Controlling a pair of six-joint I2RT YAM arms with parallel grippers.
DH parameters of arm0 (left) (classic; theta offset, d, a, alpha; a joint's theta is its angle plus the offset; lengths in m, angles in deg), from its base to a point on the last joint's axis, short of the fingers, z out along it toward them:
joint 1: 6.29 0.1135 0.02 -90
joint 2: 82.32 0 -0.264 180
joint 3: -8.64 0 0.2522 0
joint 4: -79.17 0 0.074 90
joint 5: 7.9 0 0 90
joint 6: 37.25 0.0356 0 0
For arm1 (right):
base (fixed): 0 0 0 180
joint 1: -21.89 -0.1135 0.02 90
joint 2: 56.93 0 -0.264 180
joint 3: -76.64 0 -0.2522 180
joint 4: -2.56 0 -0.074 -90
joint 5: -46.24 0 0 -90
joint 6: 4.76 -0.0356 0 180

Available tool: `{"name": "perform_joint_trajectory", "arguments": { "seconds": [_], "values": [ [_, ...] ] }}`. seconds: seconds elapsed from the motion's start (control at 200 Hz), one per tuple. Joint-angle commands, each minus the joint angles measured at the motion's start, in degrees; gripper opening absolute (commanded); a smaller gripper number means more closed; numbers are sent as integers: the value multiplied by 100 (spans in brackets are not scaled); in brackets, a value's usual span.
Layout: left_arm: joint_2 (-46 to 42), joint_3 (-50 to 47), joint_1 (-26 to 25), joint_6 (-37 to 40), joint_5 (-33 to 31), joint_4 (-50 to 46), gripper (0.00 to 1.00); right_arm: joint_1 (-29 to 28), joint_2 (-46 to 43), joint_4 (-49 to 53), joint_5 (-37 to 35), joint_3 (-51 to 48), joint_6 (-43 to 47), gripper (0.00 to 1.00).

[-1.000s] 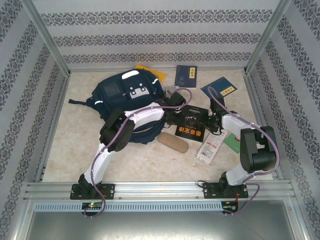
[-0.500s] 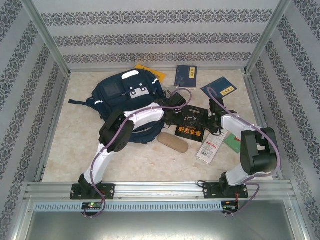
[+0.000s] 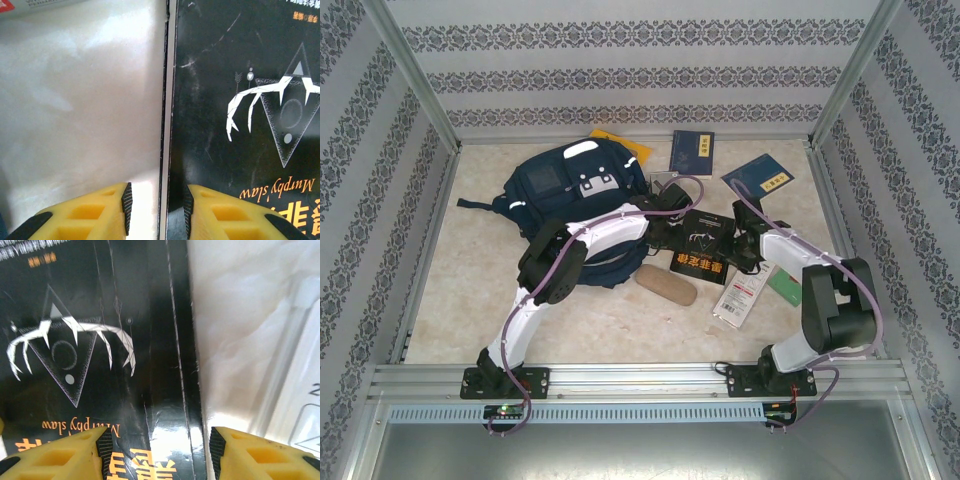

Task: Pack books, pencil case, and school supplies into a backpack

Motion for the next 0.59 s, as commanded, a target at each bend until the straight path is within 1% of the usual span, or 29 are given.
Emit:
{"name": "perform_joint_trajectory", "arguments": {
  "seconds": [0.0, 0.085, 0.235, 0.345, 0.405, 0.47, 0.589],
  "values": [
    [187, 81, 79, 152, -41, -244, 35, -142, 261, 18, -147, -42, -161, 56],
    [270, 10, 79, 118, 47, -209, 34, -218, 336, 69, -292, 18, -141, 57],
    [251, -223, 84, 31, 239, -16, 30, -216, 334, -29, -134, 41, -1, 57],
    [256, -292, 123, -2, 492, 93, 26, -225, 301, -744, 976, -68, 80, 54],
    [245, -321, 152, -16, 600, 135, 25, -237, 264, -1248, 1517, -178, -2, 51],
    [217, -357, 180, -23, 678, 167, 25, -241, 137, -1638, 1856, -277, -129, 49],
    [134, -470, 229, -8, 830, 281, 24, -248, -328, -2360, 2353, -535, -318, 49]
  ]
}}
